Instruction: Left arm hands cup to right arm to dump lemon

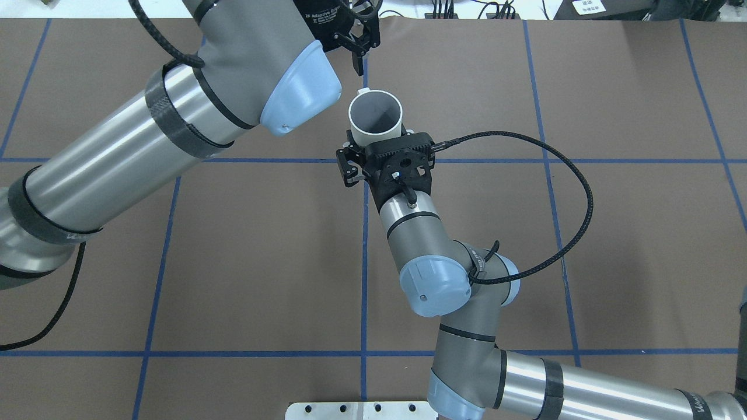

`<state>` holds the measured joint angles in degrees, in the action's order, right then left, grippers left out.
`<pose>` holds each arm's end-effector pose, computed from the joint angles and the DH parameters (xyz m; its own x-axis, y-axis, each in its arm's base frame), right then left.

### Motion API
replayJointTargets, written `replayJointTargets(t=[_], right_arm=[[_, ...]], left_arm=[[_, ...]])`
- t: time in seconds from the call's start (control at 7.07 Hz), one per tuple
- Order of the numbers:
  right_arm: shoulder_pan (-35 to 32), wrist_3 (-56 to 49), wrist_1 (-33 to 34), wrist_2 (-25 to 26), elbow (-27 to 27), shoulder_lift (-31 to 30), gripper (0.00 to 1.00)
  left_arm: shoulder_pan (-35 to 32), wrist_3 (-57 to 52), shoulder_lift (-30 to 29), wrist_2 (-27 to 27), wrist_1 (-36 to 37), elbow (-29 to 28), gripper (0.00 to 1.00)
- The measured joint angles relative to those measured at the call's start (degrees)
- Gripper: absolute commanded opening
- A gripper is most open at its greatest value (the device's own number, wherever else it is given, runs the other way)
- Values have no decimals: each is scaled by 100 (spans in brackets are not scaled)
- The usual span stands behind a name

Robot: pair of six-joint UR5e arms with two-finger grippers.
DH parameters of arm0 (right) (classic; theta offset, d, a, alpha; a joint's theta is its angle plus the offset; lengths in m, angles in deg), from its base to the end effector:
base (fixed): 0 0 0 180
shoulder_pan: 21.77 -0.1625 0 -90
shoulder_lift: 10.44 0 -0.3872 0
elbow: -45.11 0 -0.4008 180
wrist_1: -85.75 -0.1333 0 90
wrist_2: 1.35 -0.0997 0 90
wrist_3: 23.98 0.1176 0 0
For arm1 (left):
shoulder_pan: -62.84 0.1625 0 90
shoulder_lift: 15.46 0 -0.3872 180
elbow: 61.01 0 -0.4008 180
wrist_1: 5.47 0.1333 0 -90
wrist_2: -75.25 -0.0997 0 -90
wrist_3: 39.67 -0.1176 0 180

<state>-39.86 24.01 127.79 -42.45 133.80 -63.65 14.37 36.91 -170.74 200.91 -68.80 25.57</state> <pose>-0.5456 -0.4117 0.1497 0.6936 -0.2363 0.6805 -0.6077 0.3153 0.7288 0.4006 -0.5499 -0.0084 0.6165 -0.4117 -0.6711 0.2492 0.9106 -0.3297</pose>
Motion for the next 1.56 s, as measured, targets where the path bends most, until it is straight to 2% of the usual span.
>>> replayJointTargets(t=[0.28, 0.57, 0.85, 1.27, 1.56], right_arm=[[1, -89, 134, -20, -8, 76, 59], [-7, -63, 140, -10, -9, 85, 59], [-10, 150, 101, 25, -5, 87, 61], [-10, 338, 86, 40, -1, 91, 66], [-11, 350, 87, 39, 10, 78, 67]], left_arm=[[144, -1, 15, 2, -11, 10, 79], [237, -5, 51, 12, -13, 47, 69], [267, -3, 125, 250, -13, 113, 61], [323, 5, 144, 383, -21, 138, 60], [339, 6, 141, 388, -27, 139, 59]])
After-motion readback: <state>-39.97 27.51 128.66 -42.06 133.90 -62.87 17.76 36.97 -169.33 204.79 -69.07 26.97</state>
